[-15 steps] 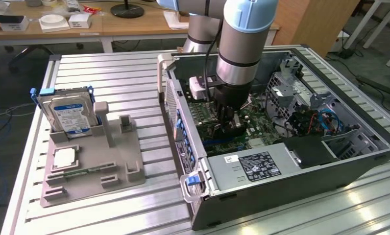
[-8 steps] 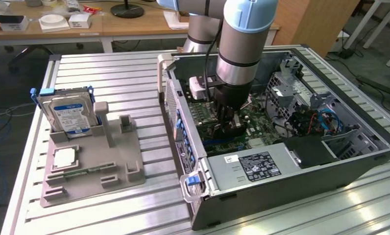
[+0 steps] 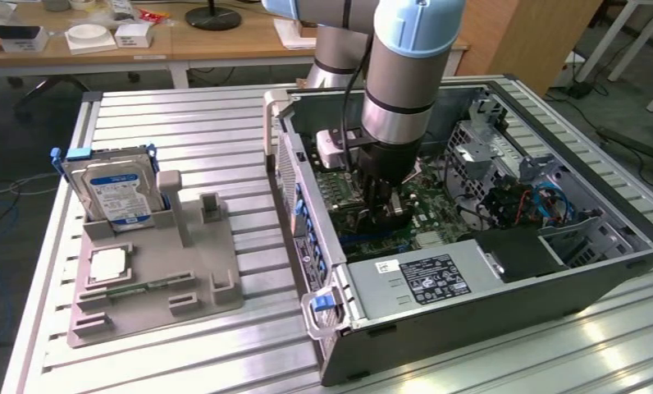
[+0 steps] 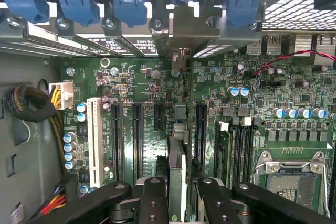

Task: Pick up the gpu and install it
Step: 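Insert the gpu into the slot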

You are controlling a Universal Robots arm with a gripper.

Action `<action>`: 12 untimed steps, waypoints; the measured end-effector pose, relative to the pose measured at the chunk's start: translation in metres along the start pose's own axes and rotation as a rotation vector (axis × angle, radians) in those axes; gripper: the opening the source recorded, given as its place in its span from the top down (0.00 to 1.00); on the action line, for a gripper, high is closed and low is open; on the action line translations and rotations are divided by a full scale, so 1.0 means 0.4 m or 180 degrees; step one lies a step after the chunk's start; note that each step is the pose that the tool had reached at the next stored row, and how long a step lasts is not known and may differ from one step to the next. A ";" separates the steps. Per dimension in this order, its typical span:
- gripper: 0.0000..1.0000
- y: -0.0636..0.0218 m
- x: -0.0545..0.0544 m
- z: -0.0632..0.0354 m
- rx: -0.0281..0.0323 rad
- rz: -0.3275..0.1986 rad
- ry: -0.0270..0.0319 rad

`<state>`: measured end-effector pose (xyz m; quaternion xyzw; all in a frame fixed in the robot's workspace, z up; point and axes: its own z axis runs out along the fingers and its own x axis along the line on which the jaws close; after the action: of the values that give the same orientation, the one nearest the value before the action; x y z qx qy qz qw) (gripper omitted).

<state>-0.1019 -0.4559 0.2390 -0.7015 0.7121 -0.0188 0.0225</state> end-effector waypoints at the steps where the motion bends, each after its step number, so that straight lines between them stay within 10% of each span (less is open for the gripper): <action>1: 0.74 0.000 0.000 0.000 0.0000 0.0000 0.0000; 12: 0.74 0.001 0.000 0.011 -0.0001 0.0000 0.0002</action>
<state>-0.1021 -0.4560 0.2346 -0.7015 0.7121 -0.0190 0.0222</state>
